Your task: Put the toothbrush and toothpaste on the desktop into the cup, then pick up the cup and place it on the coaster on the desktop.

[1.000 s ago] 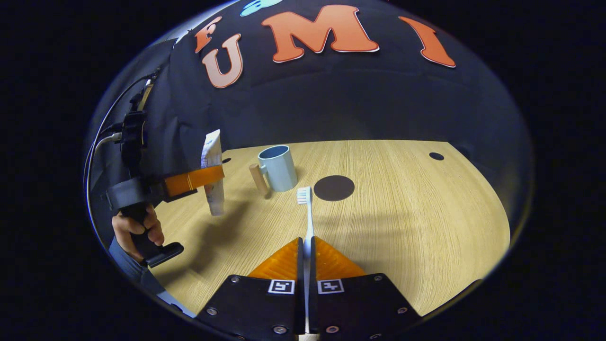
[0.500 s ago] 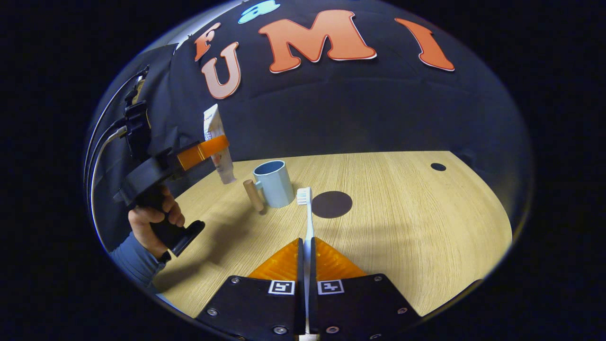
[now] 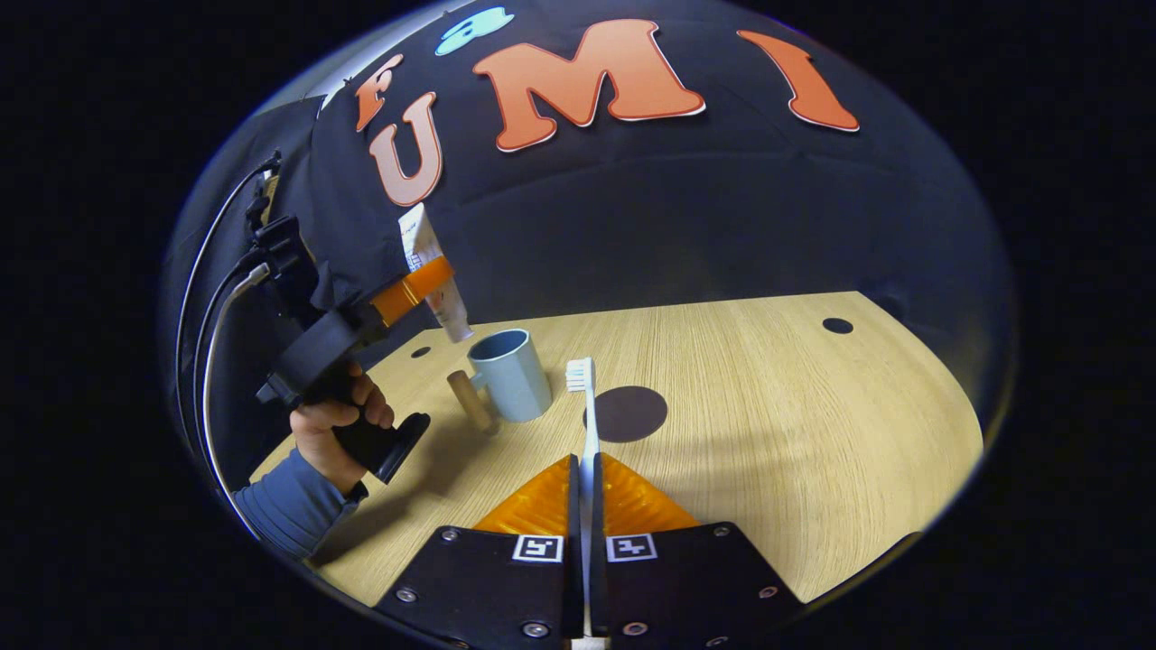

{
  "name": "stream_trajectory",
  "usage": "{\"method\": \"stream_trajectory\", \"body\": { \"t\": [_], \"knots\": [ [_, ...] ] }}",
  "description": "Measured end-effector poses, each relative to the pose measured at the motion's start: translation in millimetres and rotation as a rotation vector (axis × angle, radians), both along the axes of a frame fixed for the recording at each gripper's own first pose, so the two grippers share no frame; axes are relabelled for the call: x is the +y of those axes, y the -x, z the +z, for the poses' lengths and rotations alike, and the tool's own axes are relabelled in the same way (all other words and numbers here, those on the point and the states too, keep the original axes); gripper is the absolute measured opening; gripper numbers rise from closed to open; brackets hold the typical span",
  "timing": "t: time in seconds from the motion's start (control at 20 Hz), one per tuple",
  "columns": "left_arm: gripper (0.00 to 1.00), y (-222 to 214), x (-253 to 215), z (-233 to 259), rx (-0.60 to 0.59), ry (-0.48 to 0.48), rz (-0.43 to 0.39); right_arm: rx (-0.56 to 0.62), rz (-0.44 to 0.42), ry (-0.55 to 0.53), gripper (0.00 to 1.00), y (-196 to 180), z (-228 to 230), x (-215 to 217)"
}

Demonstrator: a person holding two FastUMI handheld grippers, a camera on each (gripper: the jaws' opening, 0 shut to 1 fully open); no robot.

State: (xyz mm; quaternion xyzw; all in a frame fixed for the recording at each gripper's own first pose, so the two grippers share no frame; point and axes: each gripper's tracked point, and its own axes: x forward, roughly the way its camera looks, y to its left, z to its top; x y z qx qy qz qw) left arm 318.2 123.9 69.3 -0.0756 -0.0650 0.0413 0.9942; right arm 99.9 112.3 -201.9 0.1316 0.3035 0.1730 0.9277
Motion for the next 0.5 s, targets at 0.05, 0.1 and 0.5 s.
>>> {"method": "stream_trajectory", "body": {
  "t": [0.05, 0.1, 0.5],
  "knots": [
    [0.14, -6, -1, -4, 0.007, 0.006, -0.004, -0.009, -0.004, 0.006, 0.03, -3, 1, -1],
    [0.14, -11, -2, -7, 0.014, 0.010, -0.007, -0.015, -0.002, 0.006, 0.03, -7, 3, 0],
    [0.14, -29, -12, -29, 0.049, 0.024, -0.033, -0.098, -0.008, 0.016, 0.03, -30, 24, 1]
  ]
}}
